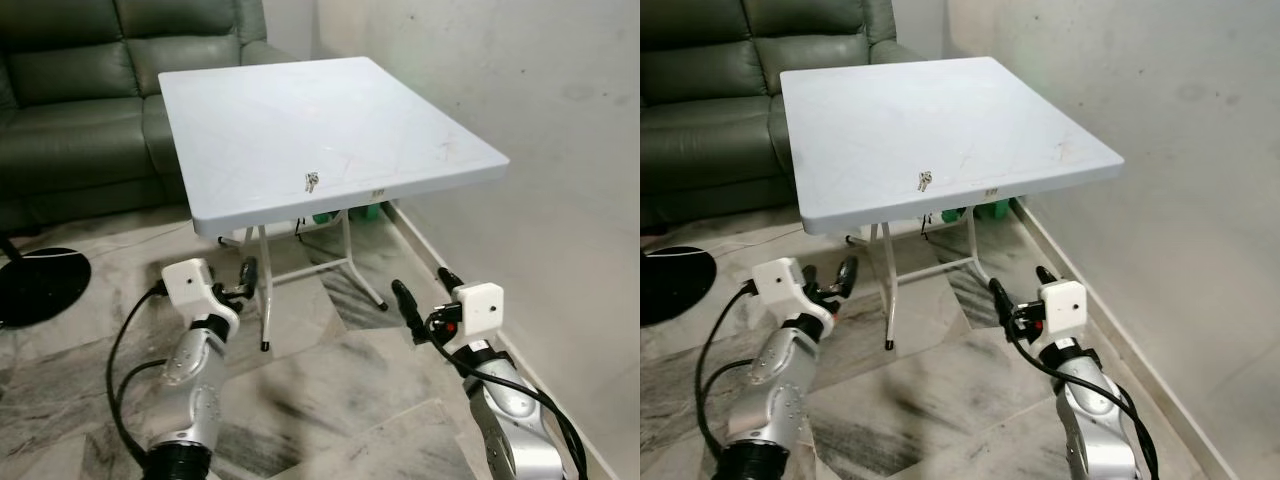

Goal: Hang keys on a hook

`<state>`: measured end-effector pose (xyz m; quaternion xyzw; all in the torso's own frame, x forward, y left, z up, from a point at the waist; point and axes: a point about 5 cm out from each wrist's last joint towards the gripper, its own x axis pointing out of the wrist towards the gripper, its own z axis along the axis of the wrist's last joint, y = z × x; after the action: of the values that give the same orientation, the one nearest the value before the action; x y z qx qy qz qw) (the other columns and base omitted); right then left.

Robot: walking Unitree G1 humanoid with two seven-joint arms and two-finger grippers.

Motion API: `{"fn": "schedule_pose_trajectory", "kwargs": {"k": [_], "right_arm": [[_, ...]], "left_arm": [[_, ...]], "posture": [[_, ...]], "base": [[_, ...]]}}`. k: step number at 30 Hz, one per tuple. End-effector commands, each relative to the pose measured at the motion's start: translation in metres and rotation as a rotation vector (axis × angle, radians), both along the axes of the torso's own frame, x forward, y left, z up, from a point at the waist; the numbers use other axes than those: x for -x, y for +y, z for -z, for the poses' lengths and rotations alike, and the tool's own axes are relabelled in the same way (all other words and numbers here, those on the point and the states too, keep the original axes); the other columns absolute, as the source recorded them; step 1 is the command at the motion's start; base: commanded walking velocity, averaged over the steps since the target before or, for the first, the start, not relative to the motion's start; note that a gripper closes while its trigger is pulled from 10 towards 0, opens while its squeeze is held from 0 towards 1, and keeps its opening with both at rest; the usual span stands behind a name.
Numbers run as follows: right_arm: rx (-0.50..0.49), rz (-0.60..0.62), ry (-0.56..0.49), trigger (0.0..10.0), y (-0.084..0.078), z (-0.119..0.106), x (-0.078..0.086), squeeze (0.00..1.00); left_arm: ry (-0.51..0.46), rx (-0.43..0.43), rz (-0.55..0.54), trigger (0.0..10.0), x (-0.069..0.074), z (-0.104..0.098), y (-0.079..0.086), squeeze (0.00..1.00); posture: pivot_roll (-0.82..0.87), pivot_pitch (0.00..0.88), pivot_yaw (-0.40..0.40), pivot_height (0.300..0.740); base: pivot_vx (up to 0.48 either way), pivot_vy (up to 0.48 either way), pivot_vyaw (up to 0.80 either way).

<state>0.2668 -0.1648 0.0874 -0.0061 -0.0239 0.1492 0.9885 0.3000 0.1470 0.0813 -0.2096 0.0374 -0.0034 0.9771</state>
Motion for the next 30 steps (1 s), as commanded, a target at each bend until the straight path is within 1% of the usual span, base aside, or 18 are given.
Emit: {"fn": "schedule_pose_trajectory", "kwargs": {"k": [1, 3, 4, 6, 8, 9, 10, 13, 21, 30], "right_arm": [[-0.006, 0.006, -0.009, 10.0, 0.000, -0.003, -0.001, 0.00], [-0.006, 0.008, -0.009, 10.0, 0.000, -0.003, -0.001, 0.00], [-0.005, 0.012, -0.010, 10.0, -0.001, -0.003, -0.001, 0.00], [-0.001, 0.020, -0.012, 10.0, -0.002, -0.003, -0.002, 0.00], [0.042, -0.002, -0.016, 10.0, -0.001, -0.004, -0.003, 0.00], [0.041, 0.000, -0.013, 10.0, -0.001, -0.004, -0.003, 0.00], [0.009, 0.003, -0.004, 10.0, -0.001, -0.003, -0.003, 0.00], [0.036, -0.002, -0.010, 10.0, -0.001, -0.004, -0.004, 0.00], [0.033, -0.003, -0.009, 10.0, 0.000, -0.004, -0.006, 0.00], [0.035, -0.004, -0.006, 10.0, 0.000, -0.004, -0.006, 0.00]], "left_arm": [[0.000, 0.002, 0.009, 10.0, -0.002, -0.002, -0.001, 0.00], [-0.004, -0.009, -0.002, 10.0, -0.002, -0.002, 0.000, 0.00], [-0.005, -0.030, -0.005, 10.0, -0.002, -0.003, -0.001, 0.00], [-0.017, -0.040, 0.000, 10.0, -0.003, -0.005, -0.003, 0.00], [-0.035, -0.045, 0.016, 10.0, -0.003, -0.007, -0.005, 0.00], [-0.041, -0.052, 0.025, 10.0, -0.003, -0.008, -0.006, 0.00], [-0.044, -0.047, 0.035, 10.0, -0.003, -0.008, -0.007, 0.00], [-0.051, -0.065, 0.046, 10.0, -0.003, -0.009, -0.009, 0.00], [-0.037, -0.059, 0.045, 10.0, -0.008, -0.011, -0.009, 0.00], [-0.014, -0.054, 0.045, 10.0, -0.009, -0.009, -0.009, 0.00]], "posture": [[0.01, 0.000, -0.052, 0.740], [0.01, 0.000, -0.052, 0.740], [0.01, 0.000, -0.052, 0.740], [0.01, 0.000, -0.052, 0.740], [0.01, 0.000, -0.051, 0.740], [0.01, 0.000, -0.051, 0.740], [0.01, 0.000, -0.050, 0.740], [0.01, 0.000, -0.050, 0.740], [0.01, 0.000, -0.046, 0.740], [0.01, 0.000, -0.046, 0.740]], "base": [[0.000, 0.326, 0.00], [0.000, 0.332, 0.00], [0.000, 0.000, 0.00], [0.000, 0.000, 0.00], [0.000, 0.000, 0.00], [0.000, 0.000, 0.00], [0.000, 0.000, 0.00], [0.000, 0.000, 0.80], [0.000, 0.000, 0.80], [0.000, 0.000, 0.80]]}}
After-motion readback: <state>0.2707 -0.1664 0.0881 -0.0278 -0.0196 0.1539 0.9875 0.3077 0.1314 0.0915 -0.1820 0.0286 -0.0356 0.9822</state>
